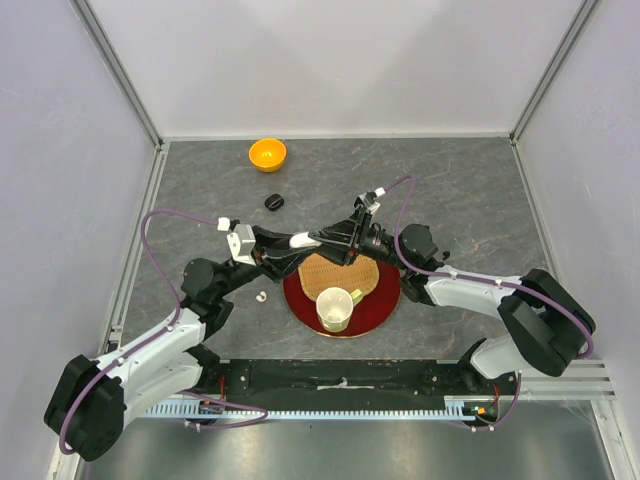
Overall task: Insert the wireless bluetooth earbuds into the charging case
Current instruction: Open the charging case.
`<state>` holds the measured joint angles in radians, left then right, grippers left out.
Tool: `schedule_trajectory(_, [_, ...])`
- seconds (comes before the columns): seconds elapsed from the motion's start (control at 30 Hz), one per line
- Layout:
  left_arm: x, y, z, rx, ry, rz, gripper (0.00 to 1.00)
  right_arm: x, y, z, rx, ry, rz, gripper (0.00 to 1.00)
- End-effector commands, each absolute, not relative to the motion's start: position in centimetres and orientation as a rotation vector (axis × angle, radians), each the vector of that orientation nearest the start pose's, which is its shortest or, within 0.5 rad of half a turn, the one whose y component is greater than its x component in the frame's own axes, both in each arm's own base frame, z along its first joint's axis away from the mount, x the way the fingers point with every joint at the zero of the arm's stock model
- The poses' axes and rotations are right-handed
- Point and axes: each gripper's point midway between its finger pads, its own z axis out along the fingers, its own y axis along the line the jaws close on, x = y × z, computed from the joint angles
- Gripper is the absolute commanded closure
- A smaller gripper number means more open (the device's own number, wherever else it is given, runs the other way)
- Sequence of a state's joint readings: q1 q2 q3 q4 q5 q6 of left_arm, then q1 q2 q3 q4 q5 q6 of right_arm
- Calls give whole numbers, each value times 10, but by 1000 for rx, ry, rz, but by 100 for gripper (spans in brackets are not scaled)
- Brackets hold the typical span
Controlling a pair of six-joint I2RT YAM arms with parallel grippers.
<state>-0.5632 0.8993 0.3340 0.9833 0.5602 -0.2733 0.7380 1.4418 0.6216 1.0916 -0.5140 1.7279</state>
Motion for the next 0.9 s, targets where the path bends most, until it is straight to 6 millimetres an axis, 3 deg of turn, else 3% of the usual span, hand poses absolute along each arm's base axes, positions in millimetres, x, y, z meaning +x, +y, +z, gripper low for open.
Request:
schedule_trajectory(0.0, [203,-249,315,669,1002,-1041,76,205,355,323,220,1687,2336,82])
schedule_trajectory(0.07, [203,-249,315,668,1003,-1042,75,206,356,322,224,1695,2335,82])
schedule_trajectory(0.13, [203,-249,315,668,1003,-1042,65,207,356,319,234,1700,2333,82])
schedule_trajectory(0.2, [203,-249,315,669,1005,-1045,62,208,356,319,239,1699,2333,82])
schedule_trajectory(0.37, [204,-249,315,666,1005,-1046,61,208,357,317,242,1704,2334,82])
schedule_trajectory(0.4, [203,-250,315,667,1004,-1048,63,209,357,316,244,1707,2333,82])
schedule_trajectory(0.63, [203,-250,314,674,1002,-1045,97,210,357,315,247,1708,2331,81])
schedule_trajectory(0.73, [203,-251,312,681,1003,-1049,98,209,357,312,246,1711,2320,69])
schedule_trajectory(0.77, [202,-251,311,684,1004,-1049,98,210,357,311,238,1709,2306,56])
schedule_trajectory(0.87, [202,-249,310,668,993,-1044,98,213,356,310,221,1703,2261,33])
